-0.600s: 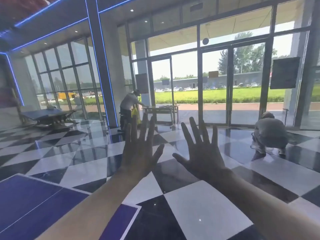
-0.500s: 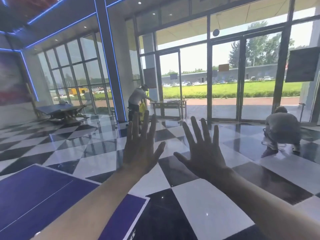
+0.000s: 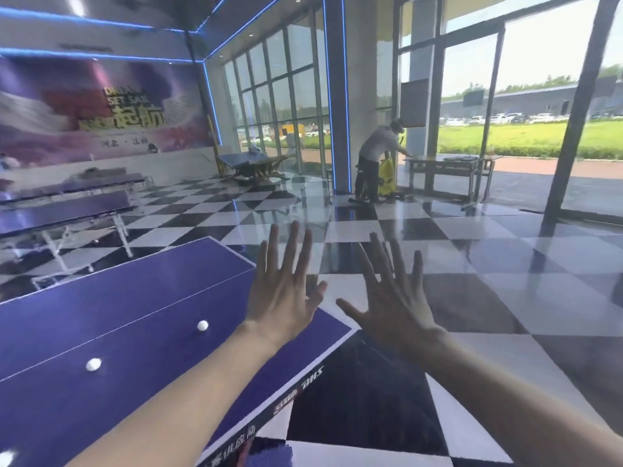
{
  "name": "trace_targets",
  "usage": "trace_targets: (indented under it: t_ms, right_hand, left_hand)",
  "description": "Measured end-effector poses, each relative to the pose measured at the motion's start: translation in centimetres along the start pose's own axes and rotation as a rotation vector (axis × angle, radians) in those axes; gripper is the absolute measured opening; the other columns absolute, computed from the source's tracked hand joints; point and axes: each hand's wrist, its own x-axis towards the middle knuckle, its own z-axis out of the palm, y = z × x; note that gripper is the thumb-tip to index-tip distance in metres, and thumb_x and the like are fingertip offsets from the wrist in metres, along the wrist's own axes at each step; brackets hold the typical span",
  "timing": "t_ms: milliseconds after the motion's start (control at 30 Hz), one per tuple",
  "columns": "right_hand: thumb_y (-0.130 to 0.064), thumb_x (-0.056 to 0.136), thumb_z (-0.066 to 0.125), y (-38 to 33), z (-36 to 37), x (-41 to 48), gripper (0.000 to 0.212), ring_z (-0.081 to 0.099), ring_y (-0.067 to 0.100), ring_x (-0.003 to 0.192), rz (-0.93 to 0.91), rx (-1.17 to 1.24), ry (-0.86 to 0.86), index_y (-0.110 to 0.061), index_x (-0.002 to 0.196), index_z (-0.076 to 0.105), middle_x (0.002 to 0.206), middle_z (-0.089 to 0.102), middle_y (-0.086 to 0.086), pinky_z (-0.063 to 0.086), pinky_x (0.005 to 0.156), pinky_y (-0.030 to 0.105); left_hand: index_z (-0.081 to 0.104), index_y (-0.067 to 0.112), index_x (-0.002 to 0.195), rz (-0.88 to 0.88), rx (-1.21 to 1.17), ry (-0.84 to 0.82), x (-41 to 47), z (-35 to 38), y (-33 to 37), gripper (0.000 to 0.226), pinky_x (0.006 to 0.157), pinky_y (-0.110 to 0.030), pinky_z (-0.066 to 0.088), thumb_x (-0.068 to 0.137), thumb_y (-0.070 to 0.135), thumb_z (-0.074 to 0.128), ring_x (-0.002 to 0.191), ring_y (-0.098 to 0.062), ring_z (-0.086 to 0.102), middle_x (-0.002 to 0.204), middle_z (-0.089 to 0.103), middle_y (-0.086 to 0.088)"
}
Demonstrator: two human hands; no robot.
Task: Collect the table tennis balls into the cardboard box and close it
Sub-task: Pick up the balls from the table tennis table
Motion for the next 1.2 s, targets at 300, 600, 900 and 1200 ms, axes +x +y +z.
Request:
trace_targets:
  t_ms: [300,600,900,1200]
  right_hand:
    - [-0.081,0.083,0.027,-4.9,0.5,-5.0,0.097,-0.011,0.034,0.148,-0.246,0.147,-0.022,-0.023,0.155,-0.003,0.163,-0.013,0.007,-0.008,0.115,0.062]
    - [-0.08,0.084,0.019,-17.2,-1.5,-9.7,0.096,-0.008,0.039,0.148,-0.508,0.259,-0.068,-0.02,0.155,-0.005,0.163,-0.009,0.011,0.003,0.114,0.066]
    - [-0.075,0.087,0.032,-30.9,-2.7,-14.3,0.094,-0.007,0.039,0.148,-0.649,0.371,-0.075,-0.019,0.156,0.001,0.164,-0.004,0.011,0.011,0.113,0.067]
    - [-0.074,0.088,0.029,-39.8,-0.9,-16.1,0.092,-0.009,0.039,0.148,-0.545,0.425,-0.169,-0.022,0.155,-0.007,0.163,-0.013,0.008,0.008,0.114,0.064]
  left_hand:
    - [-0.015,0.011,0.155,-0.26,0.203,-0.16,-11.2,-6.0,-0.2,0.085,0.121,-0.054,0.009,0.099,0.058,0.028,0.149,-0.038,-0.017,0.164,-0.015,-0.012]
    - [-0.014,0.013,0.155,-0.492,0.336,-0.238,-24.2,-13.1,-4.1,0.084,0.121,-0.054,0.012,0.098,0.06,0.026,0.149,-0.037,-0.017,0.164,-0.016,-0.011]
    - [-0.012,0.014,0.155,-0.631,0.443,-0.326,-35.8,-18.0,-12.3,0.083,0.119,-0.056,0.017,0.098,0.059,0.026,0.149,-0.04,-0.012,0.165,-0.01,-0.012]
    - [-0.008,0.013,0.156,-0.567,0.394,-0.393,-40.7,-16.1,-20.4,0.081,0.119,-0.055,0.019,0.097,0.061,0.018,0.15,-0.04,-0.009,0.165,-0.008,-0.013]
